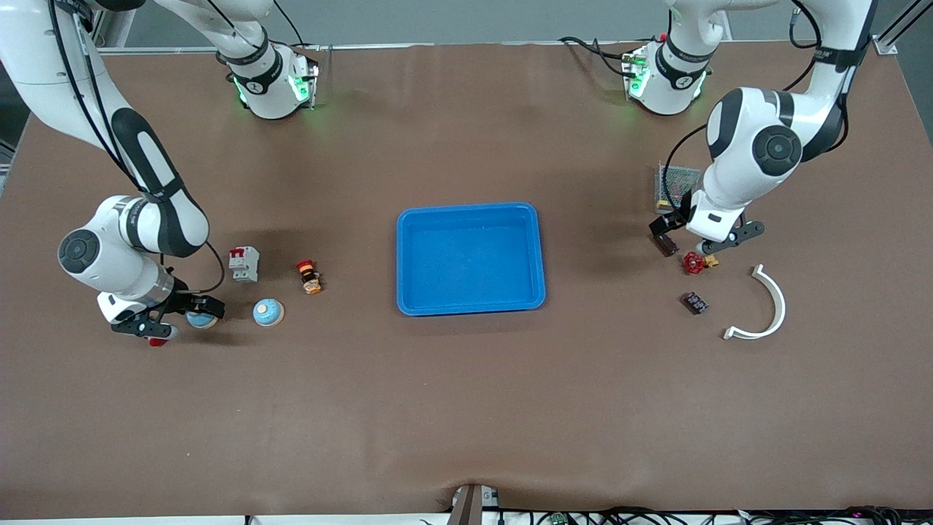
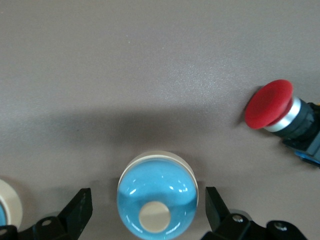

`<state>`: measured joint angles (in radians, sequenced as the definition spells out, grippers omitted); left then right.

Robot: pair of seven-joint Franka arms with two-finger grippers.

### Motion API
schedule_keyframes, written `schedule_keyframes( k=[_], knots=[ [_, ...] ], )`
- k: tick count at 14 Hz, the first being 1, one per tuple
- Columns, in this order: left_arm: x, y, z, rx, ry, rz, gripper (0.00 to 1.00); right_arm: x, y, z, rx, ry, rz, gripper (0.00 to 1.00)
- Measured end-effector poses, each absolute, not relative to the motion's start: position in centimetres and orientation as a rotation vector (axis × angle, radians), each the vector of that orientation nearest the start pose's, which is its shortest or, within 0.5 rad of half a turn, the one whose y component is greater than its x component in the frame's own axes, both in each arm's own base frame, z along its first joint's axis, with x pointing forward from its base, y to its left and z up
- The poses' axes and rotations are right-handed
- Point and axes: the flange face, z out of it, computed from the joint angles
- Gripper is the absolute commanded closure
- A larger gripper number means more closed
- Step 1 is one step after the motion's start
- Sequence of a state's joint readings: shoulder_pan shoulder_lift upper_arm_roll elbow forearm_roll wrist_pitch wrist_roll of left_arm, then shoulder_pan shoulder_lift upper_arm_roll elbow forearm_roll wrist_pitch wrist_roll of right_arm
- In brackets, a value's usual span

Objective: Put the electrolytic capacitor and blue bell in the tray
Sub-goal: 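Grasp and lift the bell and capacitor with the right and left grippers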

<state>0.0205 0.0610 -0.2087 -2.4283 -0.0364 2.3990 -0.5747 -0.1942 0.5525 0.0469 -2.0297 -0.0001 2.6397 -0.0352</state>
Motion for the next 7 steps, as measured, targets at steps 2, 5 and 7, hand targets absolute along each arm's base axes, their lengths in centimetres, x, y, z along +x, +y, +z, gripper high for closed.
schedule_keyframes(
  k=[2, 5, 7],
  knots=[
    [47.2, -8.8, 24.9, -3.066, -0.708, 0.159, 0.12, 59.7, -8.9, 16.7, -3.115, 0.189, -0.106, 0.0],
    [47.4, -7.5, 22.3, -3.057, -0.768, 0.185, 0.18, 59.7, -9.1, 16.1, -3.116, 0.193, -0.116, 0.09],
    [47.4, -7.2, 21.3, -3.053, -0.782, 0.2, 0.21, 59.8, -9.2, 16.2, -3.116, 0.194, -0.119, 0.97]
  ],
)
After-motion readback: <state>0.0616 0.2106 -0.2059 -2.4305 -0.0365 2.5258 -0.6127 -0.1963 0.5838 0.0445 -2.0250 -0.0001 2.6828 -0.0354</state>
